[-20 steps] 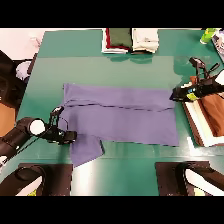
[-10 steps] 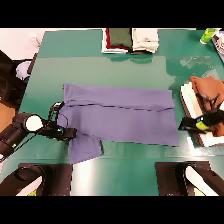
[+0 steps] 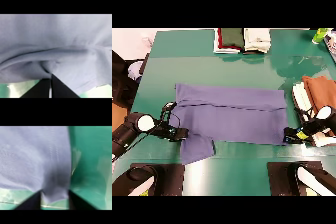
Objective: Fold the shirts.
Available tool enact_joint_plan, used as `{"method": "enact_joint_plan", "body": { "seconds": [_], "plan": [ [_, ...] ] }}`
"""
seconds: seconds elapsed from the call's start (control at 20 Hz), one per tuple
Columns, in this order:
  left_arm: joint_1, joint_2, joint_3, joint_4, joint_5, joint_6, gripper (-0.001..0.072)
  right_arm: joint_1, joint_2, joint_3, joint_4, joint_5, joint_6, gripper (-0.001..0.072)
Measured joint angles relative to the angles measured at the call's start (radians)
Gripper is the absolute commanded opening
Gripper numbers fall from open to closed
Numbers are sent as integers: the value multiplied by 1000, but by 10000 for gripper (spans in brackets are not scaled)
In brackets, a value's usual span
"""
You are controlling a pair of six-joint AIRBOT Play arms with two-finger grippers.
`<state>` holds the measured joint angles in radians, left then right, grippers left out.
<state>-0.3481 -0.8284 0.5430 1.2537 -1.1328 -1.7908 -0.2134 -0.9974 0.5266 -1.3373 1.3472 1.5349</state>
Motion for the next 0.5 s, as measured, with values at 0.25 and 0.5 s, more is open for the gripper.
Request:
{"method": "enact_joint_plan", "body": {
  "seconds": [0.25,0.5],
  "plan": [
    [0,1,0,6,-64,40,25,56,87,8,-41,13,6,17],
    [0,122,0,53,-156,39,26,71,251,10,-98,107,8,17]
  ]
}}
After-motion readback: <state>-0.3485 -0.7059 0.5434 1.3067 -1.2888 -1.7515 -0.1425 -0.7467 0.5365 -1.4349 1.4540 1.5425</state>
